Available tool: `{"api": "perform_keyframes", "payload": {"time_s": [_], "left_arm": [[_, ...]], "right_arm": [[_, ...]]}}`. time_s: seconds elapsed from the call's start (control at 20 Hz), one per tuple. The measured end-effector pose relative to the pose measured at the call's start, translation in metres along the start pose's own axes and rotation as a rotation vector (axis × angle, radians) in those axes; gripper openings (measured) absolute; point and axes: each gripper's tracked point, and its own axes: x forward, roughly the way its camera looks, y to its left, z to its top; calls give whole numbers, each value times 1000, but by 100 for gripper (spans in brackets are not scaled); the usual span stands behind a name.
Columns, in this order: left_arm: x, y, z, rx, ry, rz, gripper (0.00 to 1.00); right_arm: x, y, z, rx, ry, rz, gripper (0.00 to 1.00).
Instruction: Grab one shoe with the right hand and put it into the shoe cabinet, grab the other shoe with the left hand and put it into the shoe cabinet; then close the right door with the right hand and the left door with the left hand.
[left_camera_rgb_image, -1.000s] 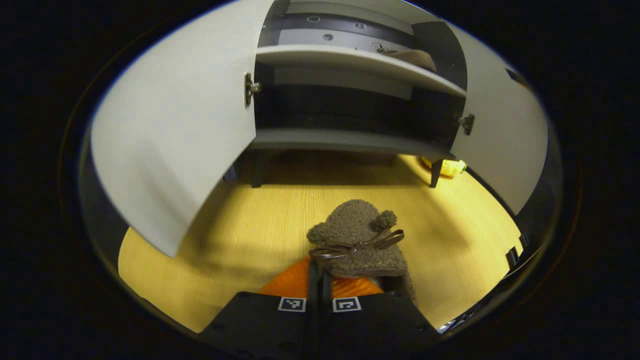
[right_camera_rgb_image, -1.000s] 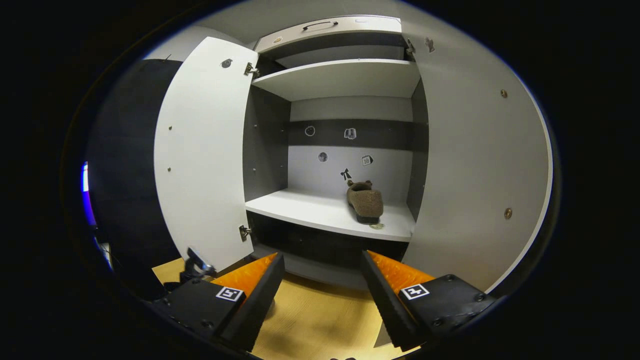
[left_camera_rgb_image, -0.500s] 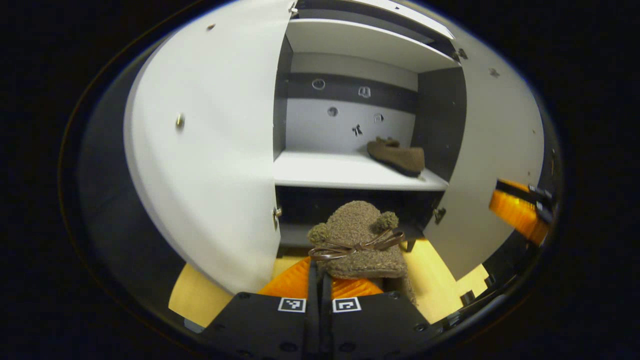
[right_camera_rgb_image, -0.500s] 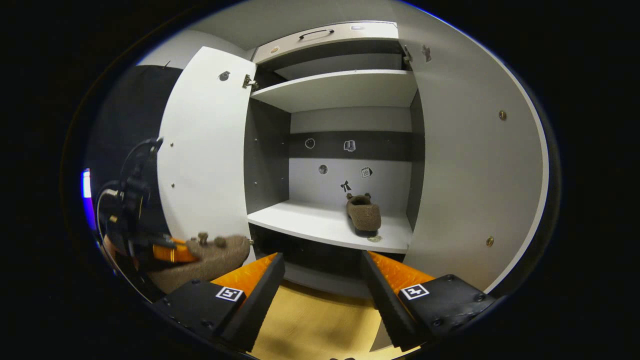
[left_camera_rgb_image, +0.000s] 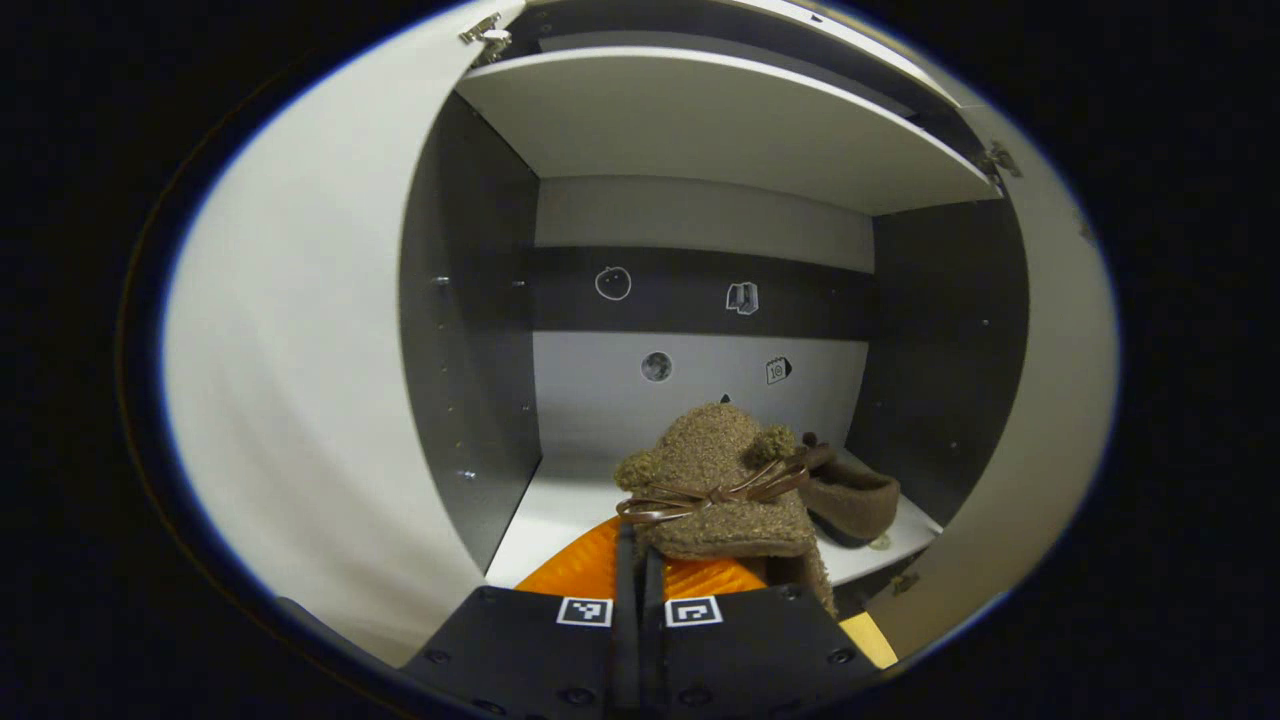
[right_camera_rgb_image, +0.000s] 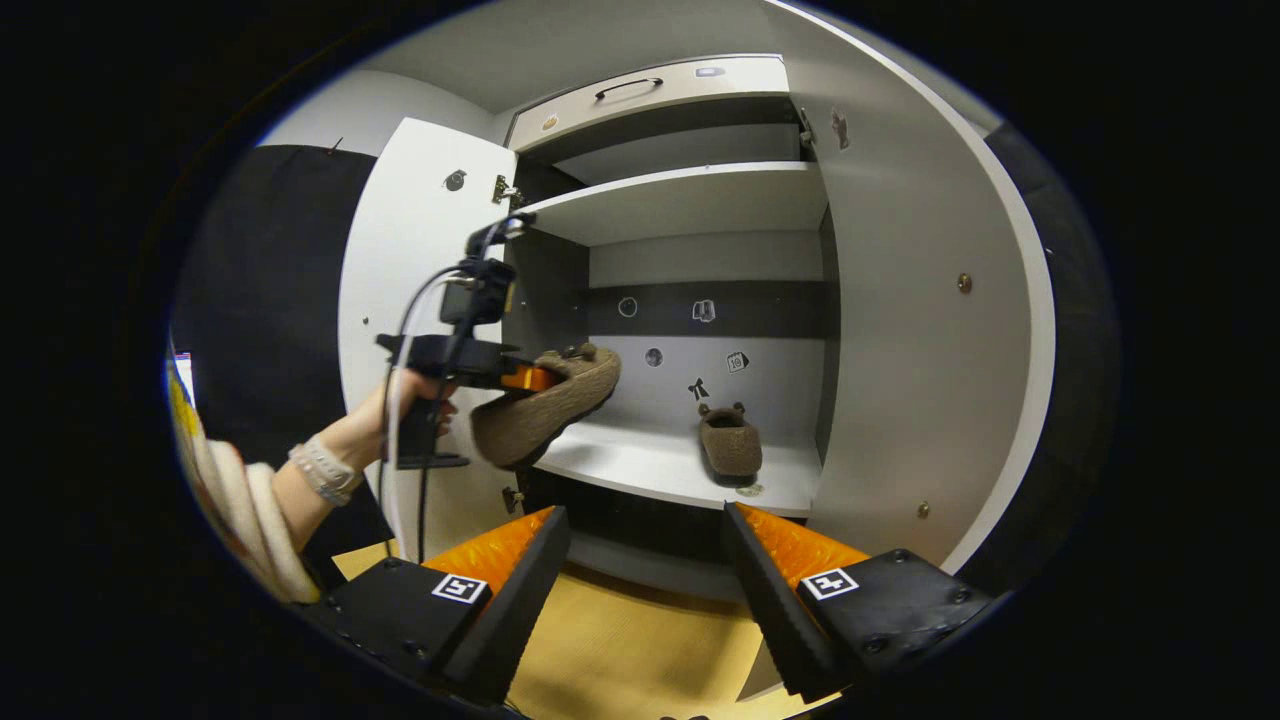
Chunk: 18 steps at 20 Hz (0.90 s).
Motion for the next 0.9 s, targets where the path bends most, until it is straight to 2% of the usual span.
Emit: {"api": "perform_keyframes", "payload": {"time_s": [0.25,0.5,0.6,0.65,0.7,0.75,0.8,0.85,0.9], "left_arm": [[88,-4,-10,57,89,19,5],[123,-11,-36,55,155,-17,8],[125,-10,-39,55,162,-14,21],[126,-8,-40,61,164,-7,34],[123,-6,-40,68,163,0,33],[122,-4,-36,76,153,9,47],[119,1,-36,89,156,20,53],[115,2,-36,91,152,17,67],[110,3,-36,86,150,14,72]], "right_arm": [[3,-8,0,-25,12,6,98],[4,-9,0,-23,20,21,98],[4,-9,0,-20,17,26,98],[4,-9,-1,-21,17,27,98],[3,-8,-1,-20,20,27,98],[2,-8,-1,-18,19,27,98],[2,-9,-1,-13,20,26,98],[0,-8,-1,-10,18,25,98],[-1,-8,1,-7,14,23,98]]}}
